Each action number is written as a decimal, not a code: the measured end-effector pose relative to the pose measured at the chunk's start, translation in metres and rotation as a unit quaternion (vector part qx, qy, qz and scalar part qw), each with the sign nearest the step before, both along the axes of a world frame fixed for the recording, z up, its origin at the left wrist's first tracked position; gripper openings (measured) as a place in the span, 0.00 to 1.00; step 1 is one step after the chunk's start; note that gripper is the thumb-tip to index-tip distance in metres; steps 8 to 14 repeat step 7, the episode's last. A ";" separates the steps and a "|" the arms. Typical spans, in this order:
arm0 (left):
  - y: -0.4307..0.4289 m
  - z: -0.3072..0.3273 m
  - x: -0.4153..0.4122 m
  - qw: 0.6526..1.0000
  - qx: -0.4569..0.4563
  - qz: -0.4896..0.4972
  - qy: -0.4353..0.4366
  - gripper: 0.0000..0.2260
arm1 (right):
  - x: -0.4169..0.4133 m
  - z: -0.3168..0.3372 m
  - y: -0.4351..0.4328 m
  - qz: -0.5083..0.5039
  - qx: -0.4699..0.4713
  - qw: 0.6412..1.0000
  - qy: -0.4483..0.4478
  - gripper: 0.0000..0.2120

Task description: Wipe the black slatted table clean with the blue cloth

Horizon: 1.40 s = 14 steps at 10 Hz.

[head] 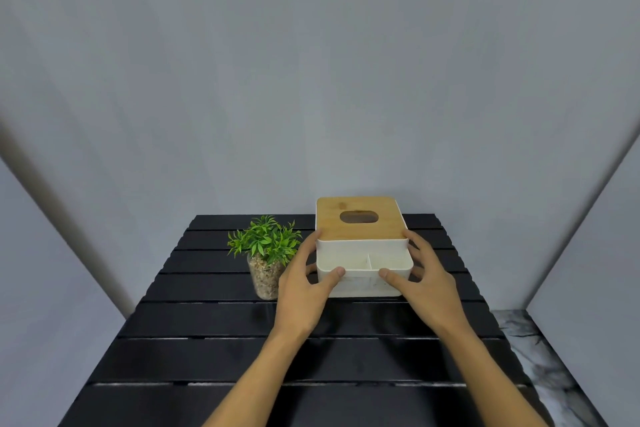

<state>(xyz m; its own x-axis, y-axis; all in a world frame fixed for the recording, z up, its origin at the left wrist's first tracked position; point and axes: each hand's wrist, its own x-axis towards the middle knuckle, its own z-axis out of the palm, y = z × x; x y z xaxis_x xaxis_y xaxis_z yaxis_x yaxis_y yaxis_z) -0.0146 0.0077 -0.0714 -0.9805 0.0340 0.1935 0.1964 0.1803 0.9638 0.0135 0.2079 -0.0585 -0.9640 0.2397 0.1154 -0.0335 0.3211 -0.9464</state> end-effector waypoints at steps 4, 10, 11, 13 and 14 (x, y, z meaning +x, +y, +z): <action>-0.003 -0.005 -0.002 1.000 -0.005 0.000 -0.003 0.31 | -0.001 -0.001 -0.003 -0.003 0.005 1.000 -0.003 0.36; -0.020 -0.001 0.034 0.998 0.033 -0.010 -0.045 0.34 | 0.015 0.020 0.007 0.002 0.023 0.999 -0.031 0.38; -0.020 -0.001 0.034 0.998 0.033 -0.010 -0.045 0.34 | 0.015 0.020 0.007 0.002 0.023 0.999 -0.031 0.38; -0.020 -0.001 0.034 0.998 0.033 -0.010 -0.045 0.34 | 0.015 0.020 0.007 0.002 0.023 0.999 -0.031 0.38; -0.020 -0.001 0.034 0.998 0.033 -0.010 -0.045 0.34 | 0.015 0.020 0.007 0.002 0.023 0.999 -0.031 0.38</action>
